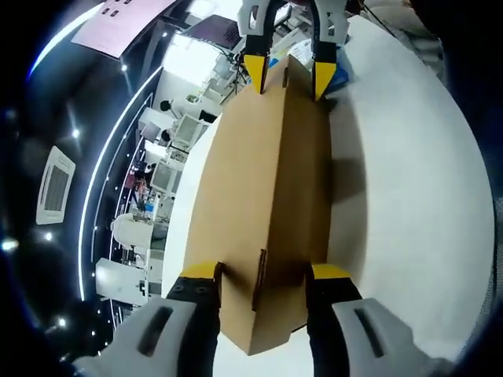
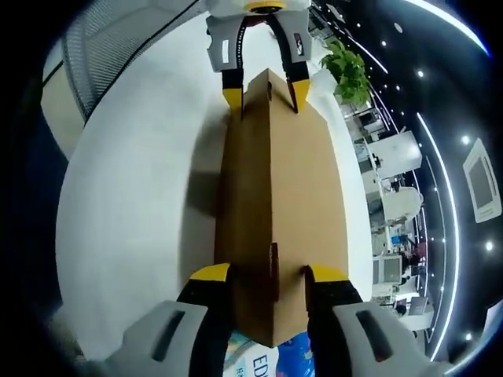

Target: Operate the shoe box by opening the lid, removing the specified soft item, and placing it in the target area until the item is outside and the box remains undamaged.

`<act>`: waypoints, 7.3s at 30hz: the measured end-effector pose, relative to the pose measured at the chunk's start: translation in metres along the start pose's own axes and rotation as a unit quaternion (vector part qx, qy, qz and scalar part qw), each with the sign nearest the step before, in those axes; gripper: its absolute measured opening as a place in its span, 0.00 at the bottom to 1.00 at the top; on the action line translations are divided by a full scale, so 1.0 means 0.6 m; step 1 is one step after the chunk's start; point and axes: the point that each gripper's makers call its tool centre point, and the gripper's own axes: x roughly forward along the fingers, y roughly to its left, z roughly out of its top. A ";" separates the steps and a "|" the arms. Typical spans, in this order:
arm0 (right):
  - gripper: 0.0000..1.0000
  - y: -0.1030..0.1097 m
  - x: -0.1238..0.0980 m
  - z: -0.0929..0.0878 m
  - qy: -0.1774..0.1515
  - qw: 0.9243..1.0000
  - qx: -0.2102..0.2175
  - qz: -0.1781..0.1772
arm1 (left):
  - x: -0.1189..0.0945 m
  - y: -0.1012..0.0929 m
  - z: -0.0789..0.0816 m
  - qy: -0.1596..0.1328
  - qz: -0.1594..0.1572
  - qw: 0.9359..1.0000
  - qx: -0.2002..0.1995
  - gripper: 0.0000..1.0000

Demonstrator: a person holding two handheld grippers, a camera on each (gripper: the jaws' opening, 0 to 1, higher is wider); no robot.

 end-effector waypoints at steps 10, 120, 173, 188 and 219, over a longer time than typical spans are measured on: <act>0.34 0.020 -0.019 0.006 -0.013 1.000 -0.010 0.002 | -0.015 -0.022 0.003 0.008 0.004 1.000 -0.014 0.42; 0.92 -0.044 -0.177 -0.037 -0.104 0.882 0.452 0.077 | -0.180 0.046 0.112 -0.113 -0.111 0.852 -0.499 0.99; 0.89 -0.037 -0.244 -0.225 -0.116 0.792 0.598 0.047 | -0.143 0.030 0.198 -0.081 -0.120 0.849 -0.509 0.99; 0.87 -0.016 -0.252 -0.243 -0.117 0.788 0.601 0.061 | -0.141 0.018 0.224 -0.069 -0.125 0.851 -0.506 0.99; 0.87 -0.006 -0.268 -0.263 -0.133 0.773 0.618 0.054 | -0.147 0.016 0.252 -0.068 -0.119 0.858 -0.496 0.99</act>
